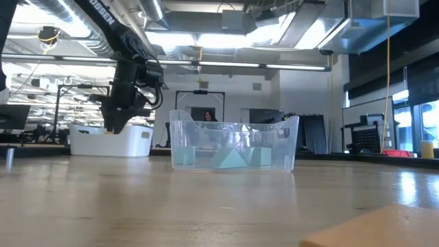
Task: Sort & place blocks by color
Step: Put the yellow block into the white bin
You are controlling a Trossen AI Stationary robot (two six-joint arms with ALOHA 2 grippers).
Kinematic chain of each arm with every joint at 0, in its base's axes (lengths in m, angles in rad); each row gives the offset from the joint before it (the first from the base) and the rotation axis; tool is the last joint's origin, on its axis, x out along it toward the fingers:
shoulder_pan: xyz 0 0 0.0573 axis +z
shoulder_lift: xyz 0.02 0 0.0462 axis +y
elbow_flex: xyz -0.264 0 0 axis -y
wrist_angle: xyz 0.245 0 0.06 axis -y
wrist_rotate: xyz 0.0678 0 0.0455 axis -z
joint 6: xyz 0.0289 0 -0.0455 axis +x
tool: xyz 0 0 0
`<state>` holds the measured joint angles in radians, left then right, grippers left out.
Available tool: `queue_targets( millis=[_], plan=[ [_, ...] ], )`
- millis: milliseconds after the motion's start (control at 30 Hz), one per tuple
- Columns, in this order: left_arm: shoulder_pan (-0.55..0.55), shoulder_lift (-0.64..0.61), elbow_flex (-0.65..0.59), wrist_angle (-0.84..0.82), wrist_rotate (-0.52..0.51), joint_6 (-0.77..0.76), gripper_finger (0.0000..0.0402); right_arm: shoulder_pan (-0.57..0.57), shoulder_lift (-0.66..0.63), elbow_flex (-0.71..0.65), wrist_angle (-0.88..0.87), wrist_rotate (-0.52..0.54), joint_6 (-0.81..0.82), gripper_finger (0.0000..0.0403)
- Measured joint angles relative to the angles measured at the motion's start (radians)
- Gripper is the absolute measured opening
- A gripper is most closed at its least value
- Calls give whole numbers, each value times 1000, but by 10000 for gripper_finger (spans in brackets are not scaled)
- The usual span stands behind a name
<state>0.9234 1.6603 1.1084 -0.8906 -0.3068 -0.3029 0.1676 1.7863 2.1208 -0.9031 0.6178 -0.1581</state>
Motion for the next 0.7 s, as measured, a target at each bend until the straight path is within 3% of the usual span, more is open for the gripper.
queue_targets(
  millis=[233,433,500,633,700],
  plan=[
    [-9,-146,0,-14,-41,1,104,0,0,0,-29,0,0,193],
    [-73,-364,1,-45,62,2,104,15,-1,24,-201,-31,0,193],
    [-110,-440,1,-50,102,2,104,23,-3,45,-265,-91,0,193],
    [-201,-591,1,-63,172,1,104,44,-5,54,-343,-333,32,193],
    [-254,-654,1,-63,224,1,105,58,-4,54,-385,-402,82,193]
  ],
)
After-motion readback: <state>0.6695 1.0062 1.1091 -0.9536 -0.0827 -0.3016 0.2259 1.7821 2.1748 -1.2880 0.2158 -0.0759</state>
